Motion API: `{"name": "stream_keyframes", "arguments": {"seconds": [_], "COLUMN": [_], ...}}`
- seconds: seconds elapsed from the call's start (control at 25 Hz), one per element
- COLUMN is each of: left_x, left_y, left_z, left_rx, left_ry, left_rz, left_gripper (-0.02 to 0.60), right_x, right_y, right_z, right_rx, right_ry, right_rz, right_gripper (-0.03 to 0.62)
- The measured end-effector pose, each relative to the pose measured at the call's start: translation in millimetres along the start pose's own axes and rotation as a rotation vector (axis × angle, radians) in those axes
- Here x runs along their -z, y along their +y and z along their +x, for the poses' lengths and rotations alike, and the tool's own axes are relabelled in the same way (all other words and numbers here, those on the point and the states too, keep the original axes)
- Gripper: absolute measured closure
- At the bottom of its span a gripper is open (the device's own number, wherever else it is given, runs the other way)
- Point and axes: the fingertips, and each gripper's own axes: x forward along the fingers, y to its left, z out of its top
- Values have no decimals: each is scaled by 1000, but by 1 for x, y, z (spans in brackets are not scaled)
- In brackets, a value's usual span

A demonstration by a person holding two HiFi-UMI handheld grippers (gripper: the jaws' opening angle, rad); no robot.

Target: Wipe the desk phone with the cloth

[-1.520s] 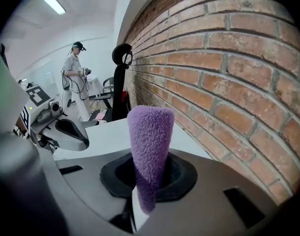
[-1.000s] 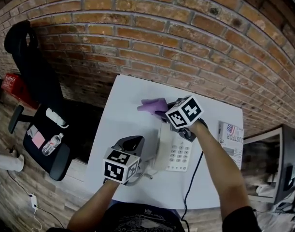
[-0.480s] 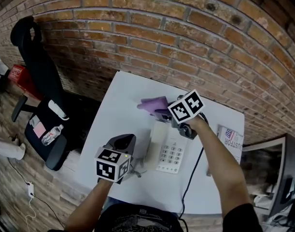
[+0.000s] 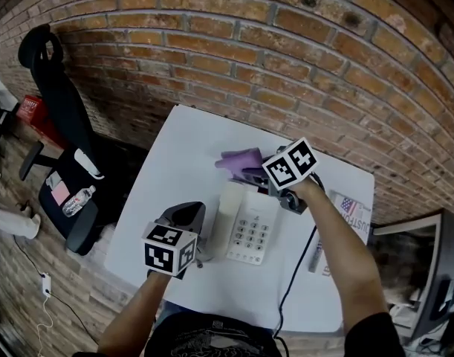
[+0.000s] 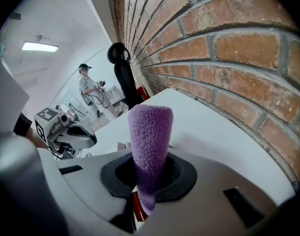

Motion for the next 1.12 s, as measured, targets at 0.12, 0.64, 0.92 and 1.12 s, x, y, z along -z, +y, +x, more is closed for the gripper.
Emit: {"name": "stream_keyframes", "arguments": {"seconds": [0.12,0.64,0.92,1.12], "left_x": [-1,0,-6,-13], "left_y": [-5,-29,-41,-44], "left_z": [3,10,6,-6], "left_rx": [-7,-55,-72,-76], "left_ry": [-3,-15,-28,-36], "left_rz": [0,-6,-2,22], "left_gripper": [577,577,577,577], "right_x": [7,43,56,54], "right_y": [-5,-27,-30,-19], "right_z": [-8,-48,-88,-127], "right_rx": [-3,6,78,159], "right_ry": [-4,-45,-124,-210], "right_rz": [8,46,43,22], "right_gripper": [549,549,549,549]}}
